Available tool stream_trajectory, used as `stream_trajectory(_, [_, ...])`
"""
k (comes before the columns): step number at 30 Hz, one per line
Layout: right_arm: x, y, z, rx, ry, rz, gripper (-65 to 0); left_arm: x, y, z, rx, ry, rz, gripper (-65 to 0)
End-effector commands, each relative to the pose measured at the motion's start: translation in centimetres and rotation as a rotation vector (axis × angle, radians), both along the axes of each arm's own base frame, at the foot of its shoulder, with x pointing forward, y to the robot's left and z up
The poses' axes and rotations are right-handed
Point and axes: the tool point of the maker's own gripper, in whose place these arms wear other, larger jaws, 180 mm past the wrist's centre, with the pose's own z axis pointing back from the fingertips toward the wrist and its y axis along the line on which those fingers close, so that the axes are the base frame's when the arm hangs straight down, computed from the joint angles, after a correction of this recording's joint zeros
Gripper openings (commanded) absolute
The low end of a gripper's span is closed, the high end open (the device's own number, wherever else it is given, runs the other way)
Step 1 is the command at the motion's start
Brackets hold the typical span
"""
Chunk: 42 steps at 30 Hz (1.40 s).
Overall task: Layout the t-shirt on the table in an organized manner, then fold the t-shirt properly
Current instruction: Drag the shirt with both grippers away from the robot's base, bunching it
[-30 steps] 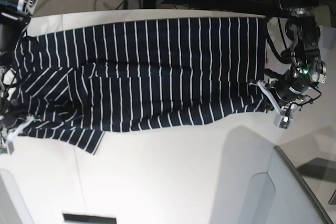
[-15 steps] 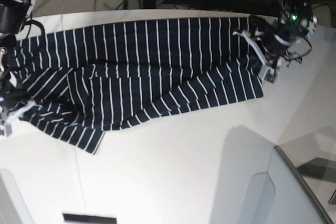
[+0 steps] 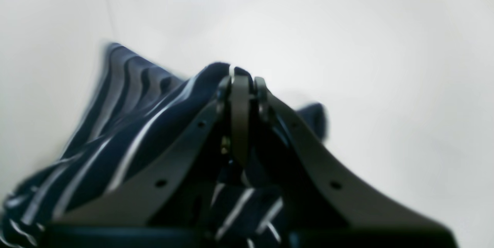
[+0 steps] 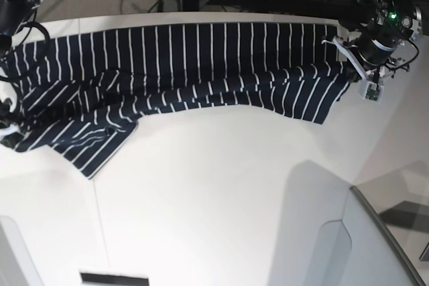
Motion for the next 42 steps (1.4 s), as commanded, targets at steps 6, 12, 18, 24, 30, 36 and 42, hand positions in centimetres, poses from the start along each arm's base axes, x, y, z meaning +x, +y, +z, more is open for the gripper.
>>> stream_trajectory(6, [-0.3,-1.1,1.2,-0.008,-0.012,0.003,-65.0,-0.4,0.1,0.5,0.015,0.001,-0.051,-65.0])
stream_trajectory(12, [-2.6,-0.6,-0.9,0.011,0.064,0.007,-65.0,-1.9,-0.8,-0.9,-0.022,0.040,-0.035,-65.0])
stream_trajectory(18, [-3.8,-0.2,-2.2,0.026,0.097,0.006,-65.0,-4.0,-2.7,-3.0,-0.067,0.112,-0.057,-65.0])
stream_trajectory(24, [-4.0,-0.9,-2.0,0.015,0.097,-0.015,-65.0,-4.6,-3.1,-4.0,-0.105,0.099,-0.038,-65.0])
stream_trajectory(30, [-4.9,-3.3,-1.2,0.000,0.089,-0.071,-65.0,-5.7,-2.7,-5.7,-0.125,0.144,-0.017,-65.0])
stream_trajectory(36, [-6.5,-3.3,-2.3,-0.002,0.132,-0.069,-65.0,-6.1,-3.1,-6.2,-0.138,0.157,-0.015,-65.0])
stream_trajectory(42, [-7.6,-2.2,-4.6,0.024,0.200,-0.036,-65.0,-6.4,-2.6,-7.3,-0.151,0.181,0.010,-65.0])
